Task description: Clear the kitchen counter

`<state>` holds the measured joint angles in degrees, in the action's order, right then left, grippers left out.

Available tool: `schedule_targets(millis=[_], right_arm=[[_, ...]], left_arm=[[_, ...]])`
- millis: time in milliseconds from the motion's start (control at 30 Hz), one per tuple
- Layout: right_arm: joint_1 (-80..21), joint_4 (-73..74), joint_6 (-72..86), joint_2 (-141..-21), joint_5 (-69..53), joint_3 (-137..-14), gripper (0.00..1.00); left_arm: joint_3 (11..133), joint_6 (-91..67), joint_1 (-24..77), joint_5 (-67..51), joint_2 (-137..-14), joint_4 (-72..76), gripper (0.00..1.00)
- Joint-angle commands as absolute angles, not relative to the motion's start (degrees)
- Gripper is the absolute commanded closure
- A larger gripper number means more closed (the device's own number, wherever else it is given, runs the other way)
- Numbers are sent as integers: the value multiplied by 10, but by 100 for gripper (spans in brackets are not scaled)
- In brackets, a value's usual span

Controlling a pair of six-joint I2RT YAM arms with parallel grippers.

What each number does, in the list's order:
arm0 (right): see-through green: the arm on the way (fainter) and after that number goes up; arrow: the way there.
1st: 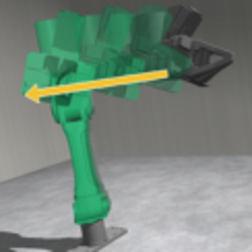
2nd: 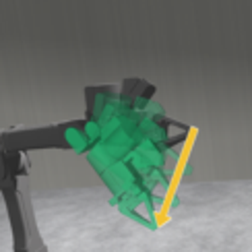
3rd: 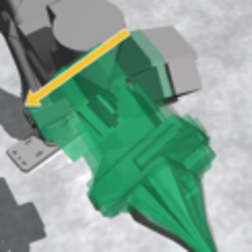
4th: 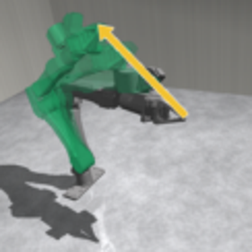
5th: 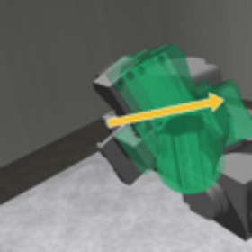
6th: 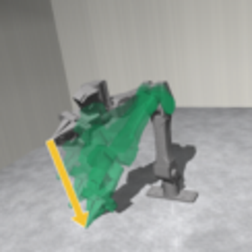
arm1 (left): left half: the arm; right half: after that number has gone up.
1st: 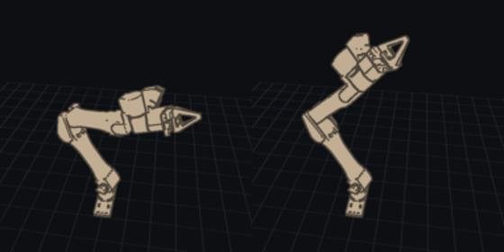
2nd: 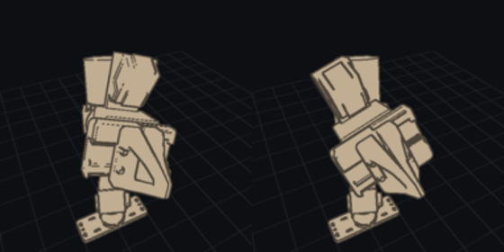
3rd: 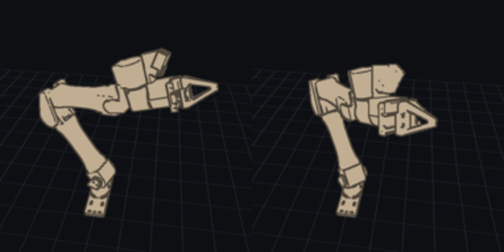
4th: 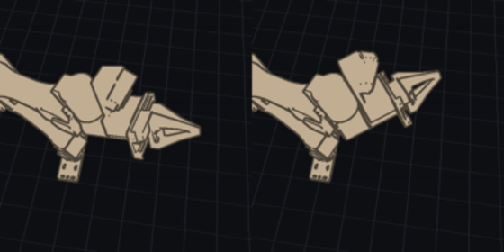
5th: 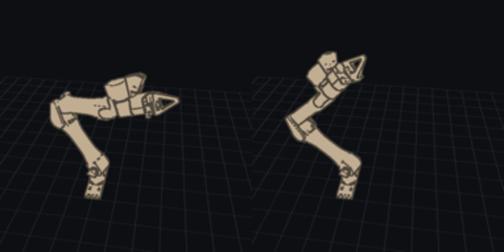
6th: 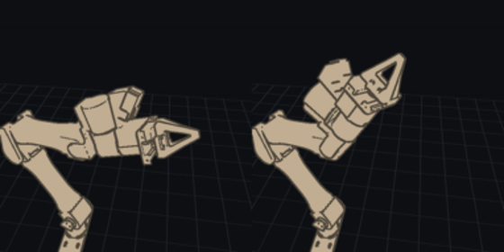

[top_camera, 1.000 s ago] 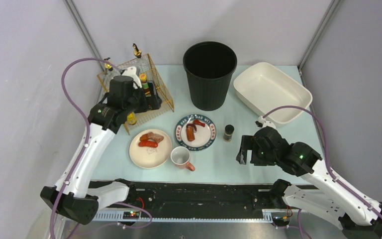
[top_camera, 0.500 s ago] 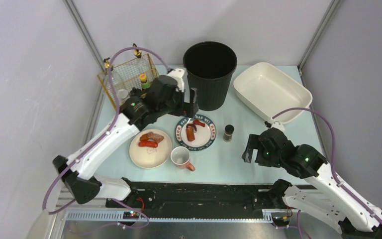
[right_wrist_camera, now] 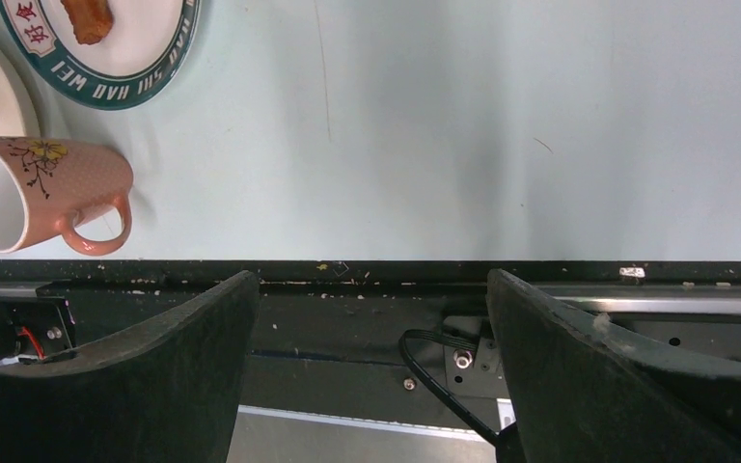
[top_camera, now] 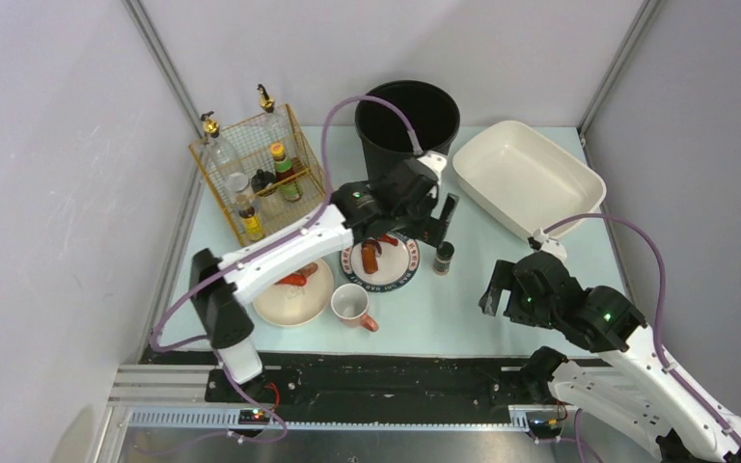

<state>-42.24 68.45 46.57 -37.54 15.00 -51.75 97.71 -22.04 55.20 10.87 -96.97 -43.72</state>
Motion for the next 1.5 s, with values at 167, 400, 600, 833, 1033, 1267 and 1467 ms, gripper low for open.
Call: schedule_targets(millis=[167, 400, 600, 833, 1033, 1267, 1467], right_arm=[[-420, 696, 471, -366, 165, -519, 8], [-418, 692, 466, -368, 161, -519, 8], [-418, 687, 462, -372, 157, -518, 8], [-418, 689, 464, -370, 158, -518, 8], [-418, 687, 461, -370, 156, -516, 8], [-417, 684, 462, -368, 153, -511, 8], [-417, 685, 462, -362, 152, -509, 8]], left_arm=[[1044, -249, 585, 121, -1068, -428, 0], [1063, -269, 600, 136, -1117, -429, 0], [1075, -292, 602, 147, -1152, -428, 0], [1083, -303, 606, 174, -1172, -429, 3], [1087, -309, 607, 176, -1195, -429, 10], [1100, -311, 609, 181, -1210, -429, 22], [1113, -311, 610, 180, -1221, -428, 37]])
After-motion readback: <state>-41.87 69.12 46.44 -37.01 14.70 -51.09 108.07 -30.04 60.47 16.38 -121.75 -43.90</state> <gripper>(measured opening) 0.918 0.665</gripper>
